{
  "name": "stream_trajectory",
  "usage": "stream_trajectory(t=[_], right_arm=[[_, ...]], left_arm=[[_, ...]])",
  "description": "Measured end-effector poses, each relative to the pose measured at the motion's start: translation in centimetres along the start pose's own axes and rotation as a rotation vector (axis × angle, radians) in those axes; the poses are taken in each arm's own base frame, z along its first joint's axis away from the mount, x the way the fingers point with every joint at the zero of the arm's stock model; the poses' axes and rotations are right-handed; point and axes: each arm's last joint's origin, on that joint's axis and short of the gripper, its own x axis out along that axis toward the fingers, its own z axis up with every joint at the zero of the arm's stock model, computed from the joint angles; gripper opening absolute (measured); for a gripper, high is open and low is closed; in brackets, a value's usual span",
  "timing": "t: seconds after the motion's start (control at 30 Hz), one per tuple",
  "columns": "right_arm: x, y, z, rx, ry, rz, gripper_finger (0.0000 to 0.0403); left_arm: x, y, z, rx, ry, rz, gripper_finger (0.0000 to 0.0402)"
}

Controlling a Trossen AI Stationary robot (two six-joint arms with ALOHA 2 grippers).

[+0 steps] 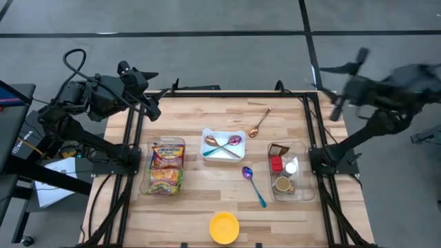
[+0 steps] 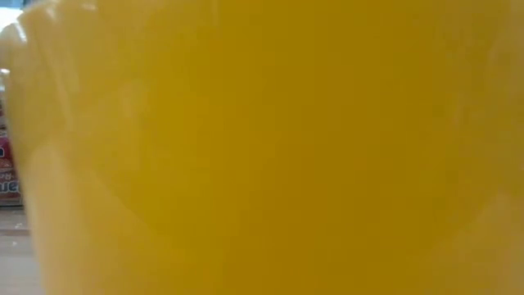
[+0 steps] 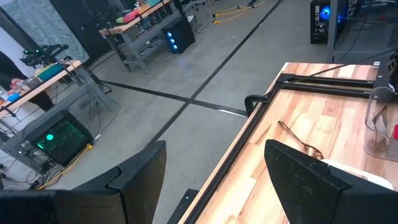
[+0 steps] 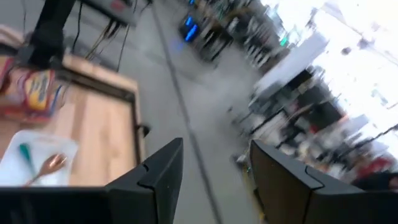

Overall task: Pick & Place Food Item
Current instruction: Put the gold spoon into the white bin

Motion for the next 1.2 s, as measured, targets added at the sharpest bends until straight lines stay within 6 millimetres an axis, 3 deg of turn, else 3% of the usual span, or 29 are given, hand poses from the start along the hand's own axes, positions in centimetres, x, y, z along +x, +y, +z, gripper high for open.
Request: stream_trajectory(t=[0.1,0.23,0.43,0.53,0.63,0.77,0.97,1.2], right_arm=[[3.3,1.0,0.0,0.019,0.121,0.062,0.0179],[9.2,1.7,-1.0,0.027,0.282,0.240,0.0179],[18.9,2.0,-3.7,0.042,0.336,0.521,0.0179],[22.7,2.7,-6.3,0.108,0.345,0.641,0.0179],[24.4,3.7,-9.1,0.084,0.428,0.707,0.0171],[27.5,6.8,-15.0,0.113,0.598,0.795,0.0154],[29.1,11.1,-22.6,0.146,0.713,0.840,0.0127],[29.6,14.4,-26.3,0.018,0.633,0.872,0.0118]], left_arm=[[0.0,0.0,0.0,0.000,0.000,0.000,0.0265],[0.0,0.0,0.0,0.000,0.000,-0.001,0.0265],[0.0,0.0,0.0,0.001,0.001,-0.001,0.0265],[0.0,0.0,-0.1,0.005,0.004,-0.002,0.0265],[0.0,0.0,-0.3,0.026,0.023,-0.003,0.0265],[0.0,0.0,-0.7,0.058,0.052,-0.004,0.0265],[0.0,0.0,-0.9,0.077,0.070,-0.004,0.0265],[0.0,0.0,-1.1,0.094,0.086,-0.004,0.0265]])
